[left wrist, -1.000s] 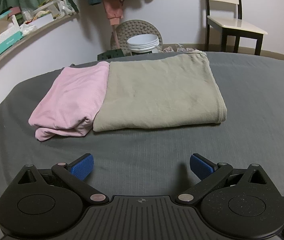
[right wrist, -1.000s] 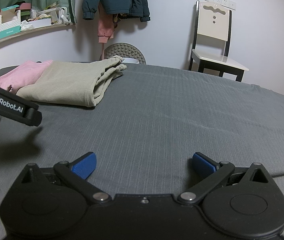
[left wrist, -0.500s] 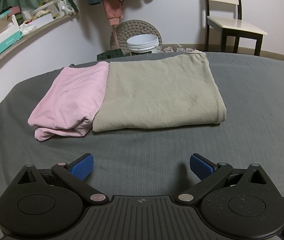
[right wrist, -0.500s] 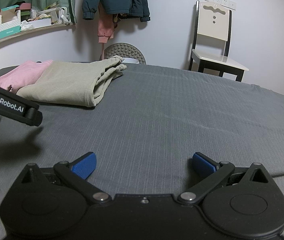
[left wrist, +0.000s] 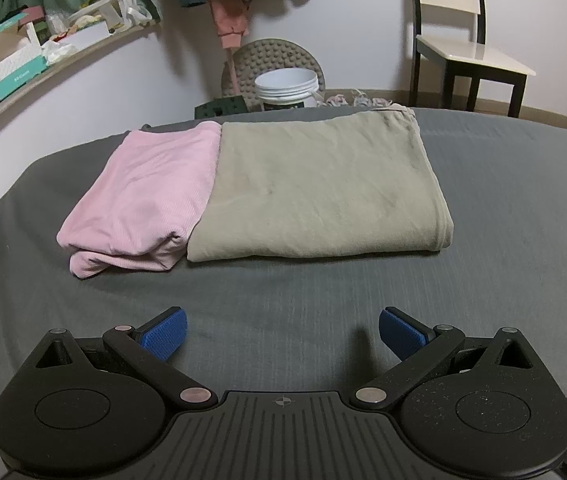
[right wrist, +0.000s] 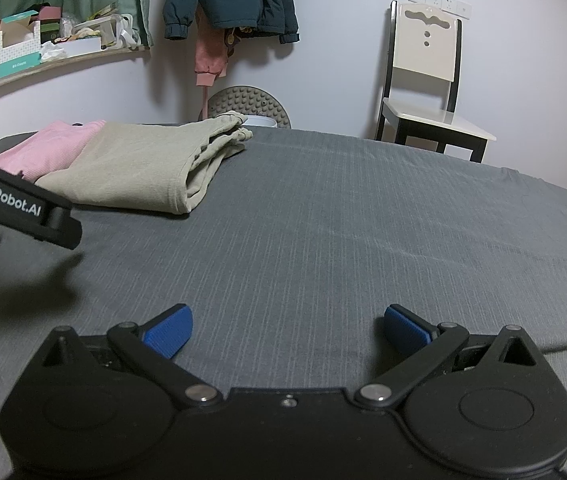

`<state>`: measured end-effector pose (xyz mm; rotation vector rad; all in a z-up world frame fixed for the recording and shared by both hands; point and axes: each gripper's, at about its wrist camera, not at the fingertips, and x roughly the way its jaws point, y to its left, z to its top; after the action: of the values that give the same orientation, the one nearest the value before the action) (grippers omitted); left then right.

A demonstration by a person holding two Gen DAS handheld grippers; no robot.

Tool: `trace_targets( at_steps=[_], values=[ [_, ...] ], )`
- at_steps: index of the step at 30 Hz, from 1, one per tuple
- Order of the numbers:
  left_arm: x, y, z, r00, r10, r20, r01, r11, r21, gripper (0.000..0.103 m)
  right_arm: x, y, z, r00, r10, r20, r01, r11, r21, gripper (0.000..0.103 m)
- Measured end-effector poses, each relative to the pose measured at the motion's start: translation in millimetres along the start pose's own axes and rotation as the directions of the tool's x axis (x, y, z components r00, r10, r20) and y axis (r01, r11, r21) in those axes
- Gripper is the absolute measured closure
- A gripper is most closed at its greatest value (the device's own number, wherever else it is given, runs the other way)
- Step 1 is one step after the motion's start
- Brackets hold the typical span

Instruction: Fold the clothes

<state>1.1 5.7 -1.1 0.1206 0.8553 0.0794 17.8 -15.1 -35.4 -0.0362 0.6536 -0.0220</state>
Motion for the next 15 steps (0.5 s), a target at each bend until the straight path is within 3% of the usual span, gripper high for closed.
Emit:
trace_targets(
  at_steps=[9,15],
  values=[
    [10.5,-0.2,1.9,0.999,0.034,-0.023,-0.034,0.999,-0.015,0.000,1.9,-1.7,0.6,1.000,0.000,-0.007,0.000,1.000,0.002,0.000],
    [26.3,-10.0,0.9,0.999,0.049,-0.003,-0.049,0.999,0.022,0.000,1.4,0.7,-0.5,1.000,-0.013,-0.003,0.013,1.000,0.007,0.000]
  ],
)
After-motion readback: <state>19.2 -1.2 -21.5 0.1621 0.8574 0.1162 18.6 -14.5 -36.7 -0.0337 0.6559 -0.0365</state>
